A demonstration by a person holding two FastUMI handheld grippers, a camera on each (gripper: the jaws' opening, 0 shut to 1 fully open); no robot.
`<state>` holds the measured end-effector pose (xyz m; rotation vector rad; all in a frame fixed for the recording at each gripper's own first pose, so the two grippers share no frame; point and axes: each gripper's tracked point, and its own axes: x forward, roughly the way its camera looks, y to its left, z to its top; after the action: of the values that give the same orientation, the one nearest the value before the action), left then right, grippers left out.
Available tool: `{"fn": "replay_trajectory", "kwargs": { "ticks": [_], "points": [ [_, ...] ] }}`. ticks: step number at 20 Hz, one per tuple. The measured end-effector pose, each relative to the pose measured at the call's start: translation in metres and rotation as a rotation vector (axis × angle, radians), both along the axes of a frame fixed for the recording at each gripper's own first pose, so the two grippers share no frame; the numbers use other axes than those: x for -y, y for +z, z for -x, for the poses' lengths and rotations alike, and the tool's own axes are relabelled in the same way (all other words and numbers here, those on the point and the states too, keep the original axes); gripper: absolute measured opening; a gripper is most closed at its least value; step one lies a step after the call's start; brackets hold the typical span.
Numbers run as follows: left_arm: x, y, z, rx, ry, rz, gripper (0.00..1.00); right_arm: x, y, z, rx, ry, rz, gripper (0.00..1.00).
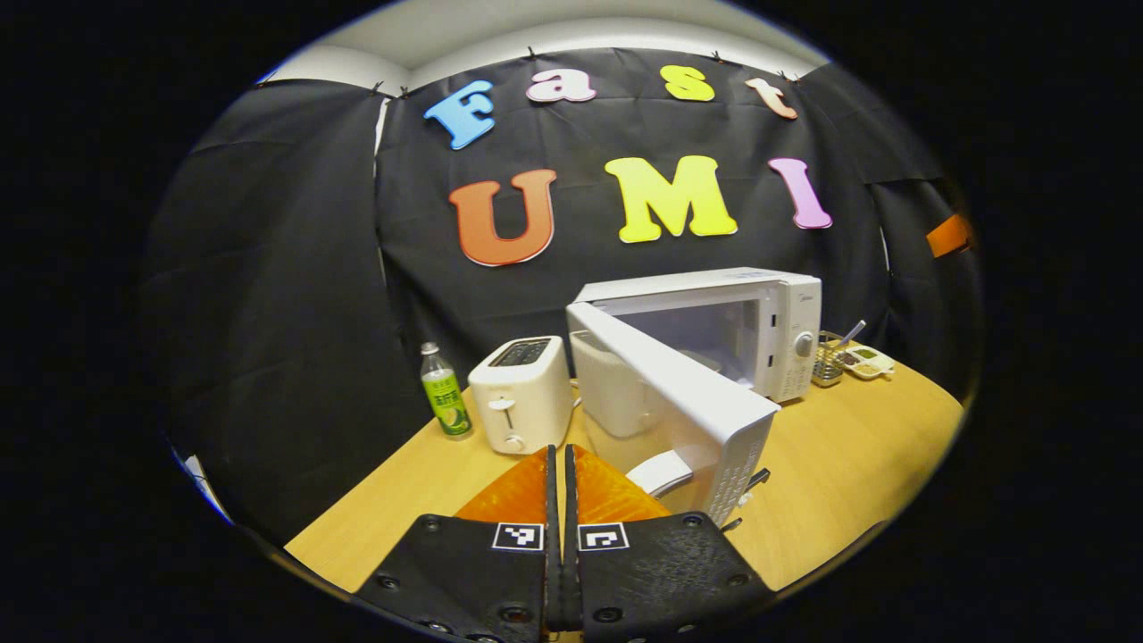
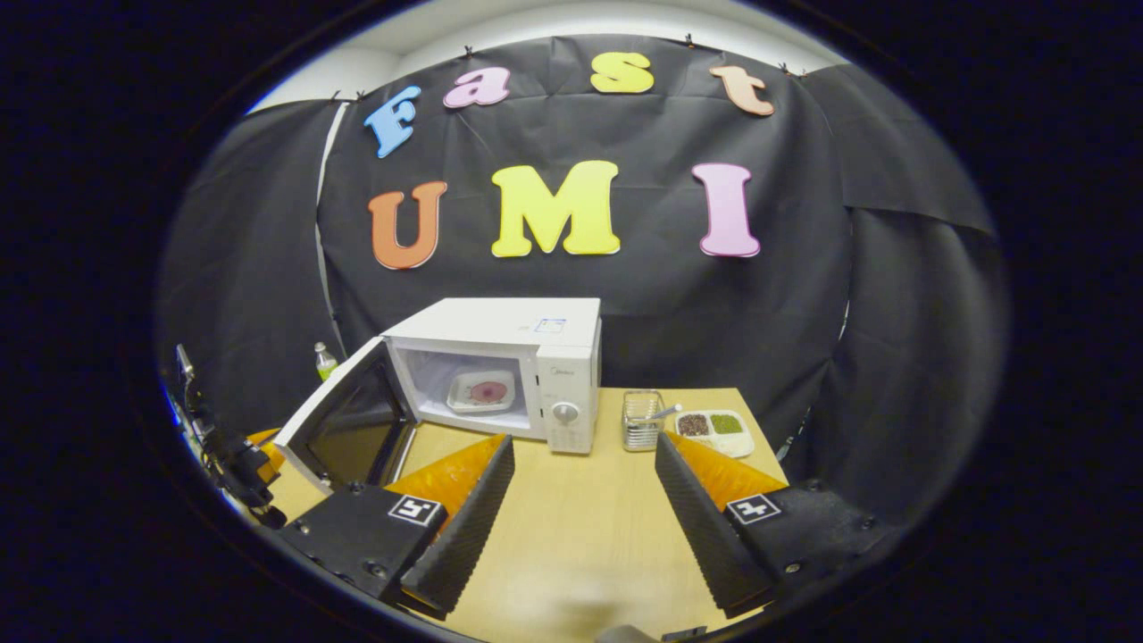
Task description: Open the microwave oven with the left hand, put the food in, and close the microwave oven.
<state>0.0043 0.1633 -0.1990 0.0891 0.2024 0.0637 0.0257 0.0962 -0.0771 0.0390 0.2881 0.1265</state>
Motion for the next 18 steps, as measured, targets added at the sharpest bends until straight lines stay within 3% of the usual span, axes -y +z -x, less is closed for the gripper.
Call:
{"fn": "replay_trajectory", "kwargs": {
  "ticks": [1, 2, 3, 4, 5, 6, 7, 8, 9, 11, 12, 14, 15, 18],
  "points": [
    [0.02, 0.002, -0.007, 0.007, -0.034, 0.002, 0.0, 0.005, 0.001, 0.0, 0.0, -0.005, -0.003, 1.0],
    [0.038, 0.002, -0.013, 0.008, -0.057, 0.001, 0.0, 0.01, -0.001, 0.001, -0.007, -0.01, -0.003, 0.92],
    [0.055, 0.001, -0.021, 0.002, -0.087, 0.013, 0.0, 0.016, -0.002, 0.001, -0.012, -0.014, 0.0, 1.0],
    [0.074, 0.002, -0.031, 0.002, -0.112, 0.029, 0.0, 0.022, -0.002, -0.001, -0.014, -0.021, 0.006, 0.92],
    [0.088, 0.002, -0.039, 0.003, -0.133, 0.038, 0.0, 0.031, 0.0, -0.002, -0.013, -0.026, 0.008, 1.0],
    [0.107, 0.004, -0.051, 0.005, -0.154, 0.04, 0.0, 0.036, 0.001, -0.004, -0.013, -0.031, 0.007, 1.0],
    [0.123, 0.005, -0.061, 0.01, -0.178, 0.041, 0.0, 0.042, -0.002, -0.007, -0.013, -0.037, 0.006, 0.92],
    [0.138, 0.005, -0.073, 0.011, -0.197, 0.037, 0.0, 0.047, -0.003, -0.009, -0.015, -0.041, 0.004, 1.0],
    [0.151, 0.006, -0.084, 0.013, -0.215, 0.036, 0.0, 0.051, -0.003, -0.012, -0.018, -0.046, 0.002, 1.0],
    [0.173, 0.009, -0.106, 0.023, -0.243, 0.035, 0.0, 0.062, -0.006, -0.018, -0.022, -0.056, -0.001, 1.0],
    [0.183, 0.01, -0.116, 0.023, -0.257, 0.037, 0.0, 0.067, -0.006, -0.023, -0.025, -0.062, -0.002, 0.92],
    [0.201, 0.013, -0.136, 0.034, -0.277, 0.032, 0.0, 0.076, -0.007, -0.028, -0.027, -0.068, -0.017, 0.92],
    [0.207, 0.015, -0.146, 0.038, -0.284, 0.028, 0.0, 0.078, -0.008, -0.032, -0.025, -0.07, -0.022, 1.0],
    [0.222, 0.015, -0.174, 0.045, -0.296, 0.035, 0.0, 0.08, -0.009, -0.042, -0.032, -0.071, -0.023, 1.0]
  ]
}}
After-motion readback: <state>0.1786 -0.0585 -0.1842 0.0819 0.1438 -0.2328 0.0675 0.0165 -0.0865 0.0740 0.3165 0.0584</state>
